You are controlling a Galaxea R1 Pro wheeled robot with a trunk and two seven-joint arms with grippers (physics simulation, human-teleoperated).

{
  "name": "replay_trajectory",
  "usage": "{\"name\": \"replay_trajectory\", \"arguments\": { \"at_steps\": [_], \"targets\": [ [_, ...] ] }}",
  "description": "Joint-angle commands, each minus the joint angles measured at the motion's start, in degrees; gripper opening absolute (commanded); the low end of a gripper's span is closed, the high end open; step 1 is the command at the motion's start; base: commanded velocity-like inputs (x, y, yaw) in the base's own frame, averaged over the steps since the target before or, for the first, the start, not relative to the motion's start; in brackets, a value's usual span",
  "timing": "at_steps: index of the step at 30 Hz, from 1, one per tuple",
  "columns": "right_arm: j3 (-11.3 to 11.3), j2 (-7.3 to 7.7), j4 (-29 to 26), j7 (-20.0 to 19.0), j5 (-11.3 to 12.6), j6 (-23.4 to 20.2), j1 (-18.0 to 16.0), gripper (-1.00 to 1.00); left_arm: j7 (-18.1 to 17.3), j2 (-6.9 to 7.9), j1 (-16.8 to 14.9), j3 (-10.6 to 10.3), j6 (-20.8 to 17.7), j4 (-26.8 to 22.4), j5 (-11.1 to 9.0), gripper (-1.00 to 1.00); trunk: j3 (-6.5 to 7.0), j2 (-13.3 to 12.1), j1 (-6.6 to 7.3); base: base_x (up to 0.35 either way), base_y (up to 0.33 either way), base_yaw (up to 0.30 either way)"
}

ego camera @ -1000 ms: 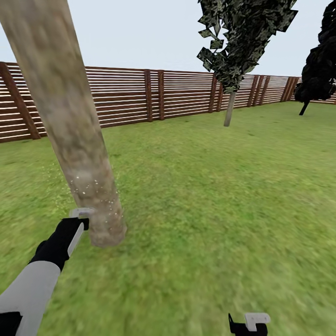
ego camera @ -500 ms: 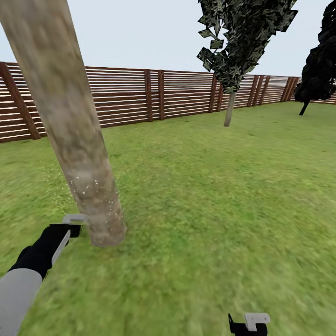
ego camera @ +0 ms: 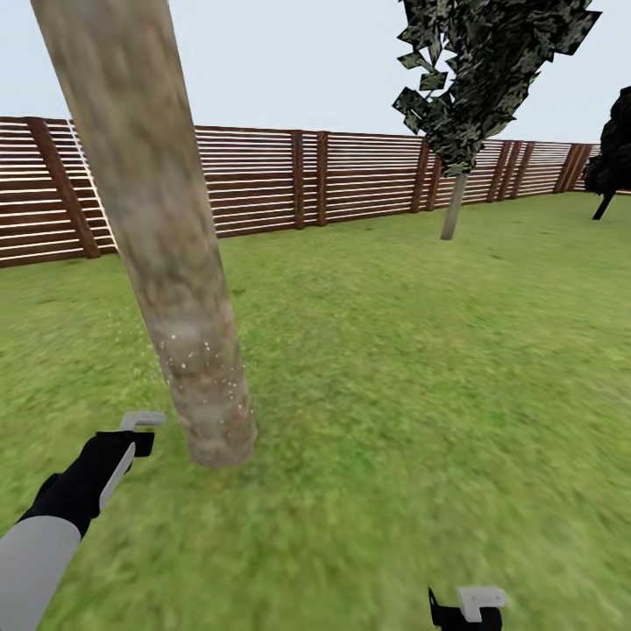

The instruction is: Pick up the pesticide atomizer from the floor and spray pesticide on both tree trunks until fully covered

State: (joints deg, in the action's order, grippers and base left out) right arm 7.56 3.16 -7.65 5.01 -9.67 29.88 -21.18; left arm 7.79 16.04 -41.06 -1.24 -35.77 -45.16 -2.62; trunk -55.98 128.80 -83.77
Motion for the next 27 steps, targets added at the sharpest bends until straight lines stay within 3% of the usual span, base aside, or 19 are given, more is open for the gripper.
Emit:
{"name": "replay_trajectory", "arguments": {
  "at_steps": [1,3,4,6,8,10,13,15,16,17,20,24,26,27],
  "targets": [
    [0.0,0.0,0.0,0.0,0.0,0.0,0.0,1.0,-0.02,0.02,0.09,0.05,0.0,-0.01,0.17,-1.0,0.0,0.0,0.0,0.239,0.212,0.0],
    [0.0,0.0,0.0,0.0,0.0,0.0,0.0,1.0,0.01,-0.17,0.26,0.0,0.0,0.04,0.03,-1.0,0.0,0.0,0.0,0.12,0.107,0.0],
    [0.0,0.0,0.0,0.0,0.0,0.0,0.0,1.0,0.08,-3.25,2.0,-0.13,0.1,-0.03,0.25,-1.0,0.0,0.0,0.0,0.011,0.01,0.0],
    [0.0,0.0,0.0,0.0,0.0,0.0,0.0,1.0,0.33,-5.95,2.87,-0.31,3.72,-0.08,0.36,-1.0,0.0,0.0,0.0,0.003,0.003,0.0],
    [0.0,0.0,0.0,0.0,0.0,0.0,0.0,1.0,0.25,-5.67,3.25,0.01,5.25,0.05,0.2,-1.0,0.0,0.0,0.0,0.0,0.0,0.0],
    [0.0,0.0,0.0,0.0,0.0,0.0,0.0,1.0,0.27,-5.4,5.53,0.08,5.6,0.43,0.58,-1.0,0.0,0.0,0.0,0.0,0.0,0.0],
    [0.0,0.0,0.0,0.0,0.0,0.0,0.0,1.0,0.4,-6.36,6.17,-0.19,5.66,0.71,0.51,-1.0,0.0,0.0,0.0,0.0,0.0,0.0],
    [0.0,0.0,0.0,0.0,0.0,0.0,0.0,1.0,0.47,-10.26,5.96,-0.47,5.66,0.16,0.51,-1.0,0.0,0.0,0.0,0.0,0.0,0.0],
    [0.0,0.0,0.0,0.0,-0.01,0.0,0.0,1.0,0.5,-11.55,5.87,-0.47,5.71,0.06,0.51,-1.0,0.0,0.0,0.0,0.0,0.0,0.0],
    [0.0,0.0,0.0,0.0,-0.01,0.0,0.0,1.0,0.53,-11.92,5.84,-0.39,5.82,0.02,0.51,-1.0,0.0,0.0,0.0,0.0,0.0,0.0],
    [0.0,0.0,0.05,0.0,-0.08,0.0,0.0,1.0,0.74,-10.91,6.15,0.1,11.41,0.52,0.35,-1.0,0.0,0.0,0.0,0.17,0.0,0.0],
    [0.0,0.0,0.08,0.0,-0.09,0.0,0.0,1.0,0.76,-11.07,6.25,0.18,12.12,0.82,0.35,-1.0,0.0,0.0,0.0,0.315,0.0,0.0],
    [0.0,0.0,0.09,0.0,-0.09,0.0,0.0,1.0,0.67,-10.26,6.36,0.18,12.21,0.85,0.48,-1.0,0.0,0.0,0.0,0.083,0.0,0.0],
    [0.0,0.0,0.09,0.0,-0.09,0.0,0.0,1.0,0.82,-8.87,6.92,0.18,12.3,0.87,0.48,-1.0,0.0,0.0,0.0,0.023,0.0,0.0]
  ]
}}
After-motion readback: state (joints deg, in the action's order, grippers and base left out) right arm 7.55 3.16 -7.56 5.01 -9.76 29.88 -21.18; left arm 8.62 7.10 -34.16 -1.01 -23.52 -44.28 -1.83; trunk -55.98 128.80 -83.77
